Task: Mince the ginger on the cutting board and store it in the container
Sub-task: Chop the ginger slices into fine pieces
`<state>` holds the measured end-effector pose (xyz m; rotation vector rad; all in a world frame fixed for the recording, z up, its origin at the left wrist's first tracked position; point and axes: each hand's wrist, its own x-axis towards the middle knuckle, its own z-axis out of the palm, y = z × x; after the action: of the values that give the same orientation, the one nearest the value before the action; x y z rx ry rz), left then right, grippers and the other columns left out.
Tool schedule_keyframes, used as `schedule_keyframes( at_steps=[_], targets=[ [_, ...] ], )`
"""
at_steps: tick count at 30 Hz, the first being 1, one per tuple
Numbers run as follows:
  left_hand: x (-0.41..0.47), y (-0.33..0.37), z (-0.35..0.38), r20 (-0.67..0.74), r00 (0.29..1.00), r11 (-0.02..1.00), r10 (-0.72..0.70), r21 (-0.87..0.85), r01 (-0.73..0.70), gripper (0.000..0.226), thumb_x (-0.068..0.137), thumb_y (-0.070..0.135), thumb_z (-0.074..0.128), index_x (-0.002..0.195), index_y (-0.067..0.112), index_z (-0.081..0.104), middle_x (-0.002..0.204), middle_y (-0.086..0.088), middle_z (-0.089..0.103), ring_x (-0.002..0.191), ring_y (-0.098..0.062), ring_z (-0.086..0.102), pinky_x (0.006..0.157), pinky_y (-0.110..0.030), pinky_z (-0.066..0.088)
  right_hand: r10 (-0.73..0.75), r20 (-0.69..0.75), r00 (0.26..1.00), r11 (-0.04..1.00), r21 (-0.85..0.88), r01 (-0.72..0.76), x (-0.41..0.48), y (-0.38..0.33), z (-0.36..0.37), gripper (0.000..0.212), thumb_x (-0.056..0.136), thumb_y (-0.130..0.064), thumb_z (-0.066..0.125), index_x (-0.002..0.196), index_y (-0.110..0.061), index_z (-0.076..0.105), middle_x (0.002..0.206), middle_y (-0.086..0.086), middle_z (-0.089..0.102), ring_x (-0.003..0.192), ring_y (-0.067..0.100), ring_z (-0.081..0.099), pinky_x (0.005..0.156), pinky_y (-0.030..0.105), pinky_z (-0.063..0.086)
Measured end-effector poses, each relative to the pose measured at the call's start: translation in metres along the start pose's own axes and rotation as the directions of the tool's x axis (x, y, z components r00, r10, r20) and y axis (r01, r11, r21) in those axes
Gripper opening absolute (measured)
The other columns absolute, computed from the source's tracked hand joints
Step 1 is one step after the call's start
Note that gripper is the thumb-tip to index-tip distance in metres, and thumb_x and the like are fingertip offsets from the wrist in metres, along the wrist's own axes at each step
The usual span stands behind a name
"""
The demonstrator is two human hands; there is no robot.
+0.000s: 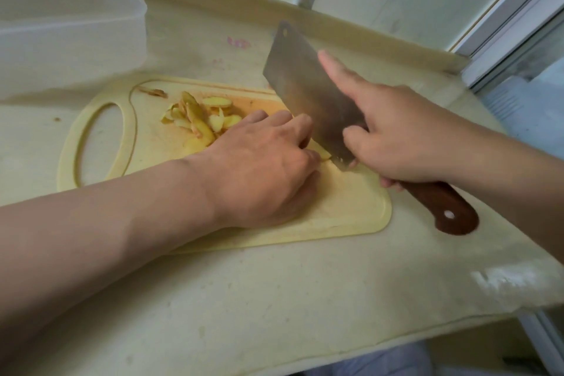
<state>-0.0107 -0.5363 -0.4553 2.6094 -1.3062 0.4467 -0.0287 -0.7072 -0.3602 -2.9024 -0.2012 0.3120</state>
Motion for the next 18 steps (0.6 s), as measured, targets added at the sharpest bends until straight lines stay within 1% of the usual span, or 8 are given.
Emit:
schedule_keyframes(
  at_steps=[2, 5, 7, 9, 11, 13, 16, 18],
  targets=[
    [0.0, 0.0, -0.001, -0.002, 1.0, 1.0, -0.002, 0.006, 0.002, 0.056, 0.098, 0.048, 0.023, 0.103, 0.019, 0.07, 0.1, -0.007, 0.053, 0.083, -0.029, 0.05, 0.073, -0.042, 0.045, -0.008, -0.029, 1.0, 0.999, 0.034, 0.009, 0.006, -0.002, 0.002, 0.095, 0.097, -0.006, 0.046, 0.158, -0.059, -0.004, 0.071, 0.001, 0.07, 0.04, 0.016, 0.066, 0.044, 0.033, 0.059],
    [-0.002, 0.001, -0.001, 0.001, 1.0, 1.0, -0.014, 0.013, 0.014, 0.056, 0.098, 0.047, 0.021, 0.103, 0.019, 0.07, 0.1, -0.007, 0.053, 0.083, -0.029, 0.049, 0.076, -0.043, 0.045, -0.004, -0.137, 0.991, 0.994, 0.104, 0.018, -0.007, 0.005, 0.011, 0.092, 0.099, -0.009, 0.047, 0.158, -0.06, -0.002, 0.054, 0.002, 0.064, 0.041, 0.017, 0.065, 0.047, 0.034, 0.06],
    [-0.001, 0.001, 0.0, -0.004, 1.0, 1.0, -0.015, 0.021, 0.015, 0.055, 0.099, 0.047, 0.022, 0.102, 0.019, 0.069, 0.1, -0.007, 0.052, 0.083, -0.029, 0.048, 0.076, -0.042, 0.044, 0.007, -0.195, 0.981, 0.993, 0.113, 0.015, -0.023, 0.012, 0.017, 0.091, 0.101, -0.012, 0.049, 0.157, -0.062, -0.003, 0.052, 0.005, 0.063, 0.042, 0.018, 0.063, 0.052, 0.038, 0.059],
    [-0.001, 0.001, 0.001, -0.006, 1.0, 1.0, -0.014, 0.02, 0.014, 0.054, 0.099, 0.047, 0.022, 0.103, 0.02, 0.069, 0.101, -0.006, 0.051, 0.084, -0.028, 0.048, 0.076, -0.041, 0.043, 0.012, -0.216, 0.976, 0.995, 0.103, 0.01, -0.037, 0.016, 0.021, 0.092, 0.101, -0.013, 0.05, 0.156, -0.064, -0.003, 0.054, 0.006, 0.062, 0.041, 0.018, 0.059, 0.053, 0.041, 0.056],
    [-0.001, 0.0, 0.002, -0.008, 1.0, 1.0, -0.011, 0.014, 0.011, 0.054, 0.099, 0.047, 0.022, 0.105, 0.02, 0.069, 0.102, -0.006, 0.051, 0.085, -0.028, 0.048, 0.077, -0.041, 0.043, 0.002, -0.2, 0.98, 0.997, 0.077, 0.014, -0.042, 0.016, 0.02, 0.092, 0.101, -0.012, 0.05, 0.155, -0.065, -0.003, 0.056, 0.003, 0.063, 0.041, 0.019, 0.057, 0.052, 0.04, 0.054],
    [-0.001, 0.0, 0.002, -0.013, 1.0, 1.0, -0.007, 0.005, 0.007, 0.056, 0.099, 0.048, 0.021, 0.106, 0.021, 0.07, 0.102, -0.006, 0.052, 0.085, -0.028, 0.049, 0.076, -0.04, 0.043, -0.013, -0.138, 0.99, 1.0, 0.018, 0.016, -0.039, 0.013, 0.015, 0.091, 0.101, -0.013, 0.049, 0.155, -0.065, -0.003, 0.058, -0.001, 0.065, 0.042, 0.017, 0.06, 0.054, 0.041, 0.057],
    [0.0, -0.001, 0.003, -0.024, 1.0, 1.0, -0.004, 0.003, 0.004, 0.058, 0.098, 0.048, 0.021, 0.106, 0.021, 0.071, 0.1, -0.005, 0.052, 0.084, -0.027, 0.049, 0.073, -0.039, 0.042, 0.004, -0.017, 1.0, 1.0, -0.02, -0.004, -0.018, 0.003, 0.003, 0.091, 0.1, -0.011, 0.047, 0.156, -0.064, -0.002, 0.053, 0.003, 0.064, 0.039, 0.015, 0.064, 0.047, 0.037, 0.06],
    [0.0, -0.001, 0.002, -0.029, 1.0, 1.0, 0.002, 0.008, -0.002, 0.058, 0.098, 0.049, 0.022, 0.105, 0.02, 0.072, 0.1, -0.006, 0.053, 0.083, -0.027, 0.049, 0.073, -0.04, 0.044, -0.001, 0.0, 1.0, 1.0, -0.005, 0.001, -0.002, -0.004, 0.0, 0.094, 0.097, -0.007, 0.046, 0.158, -0.06, -0.002, 0.066, 0.002, 0.068, 0.04, 0.016, 0.065, 0.043, 0.033, 0.057]
  ],
)
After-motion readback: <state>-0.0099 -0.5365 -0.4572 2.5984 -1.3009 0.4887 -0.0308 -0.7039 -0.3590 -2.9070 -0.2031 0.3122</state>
